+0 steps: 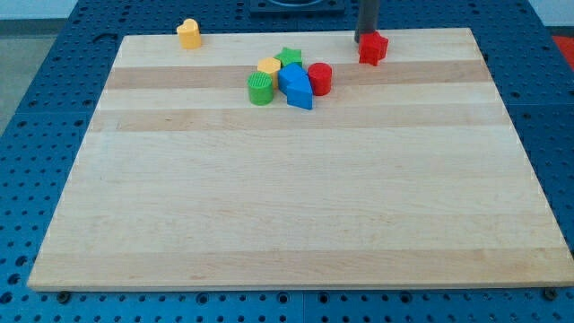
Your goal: Move the red star closer to the group of the blocks
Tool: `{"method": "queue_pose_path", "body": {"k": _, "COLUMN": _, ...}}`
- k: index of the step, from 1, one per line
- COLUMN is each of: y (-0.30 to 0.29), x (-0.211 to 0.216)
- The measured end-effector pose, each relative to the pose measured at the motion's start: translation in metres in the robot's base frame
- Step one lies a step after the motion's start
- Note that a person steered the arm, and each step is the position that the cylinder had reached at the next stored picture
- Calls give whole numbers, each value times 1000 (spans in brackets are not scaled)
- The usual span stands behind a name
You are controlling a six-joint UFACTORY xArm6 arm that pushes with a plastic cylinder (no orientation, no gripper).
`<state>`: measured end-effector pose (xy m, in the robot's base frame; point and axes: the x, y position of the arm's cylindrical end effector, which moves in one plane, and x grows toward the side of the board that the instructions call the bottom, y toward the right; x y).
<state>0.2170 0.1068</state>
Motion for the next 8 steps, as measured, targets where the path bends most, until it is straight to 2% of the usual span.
{"method": "queue_pose_path", "body": {"k": 3, "y": 14, "x": 11}}
{"method": "queue_pose_path", "body": {"k": 6, "y": 71, "x": 24}}
{"method": "queue_pose_path", "body": {"k": 8, "y": 52, "x": 48}}
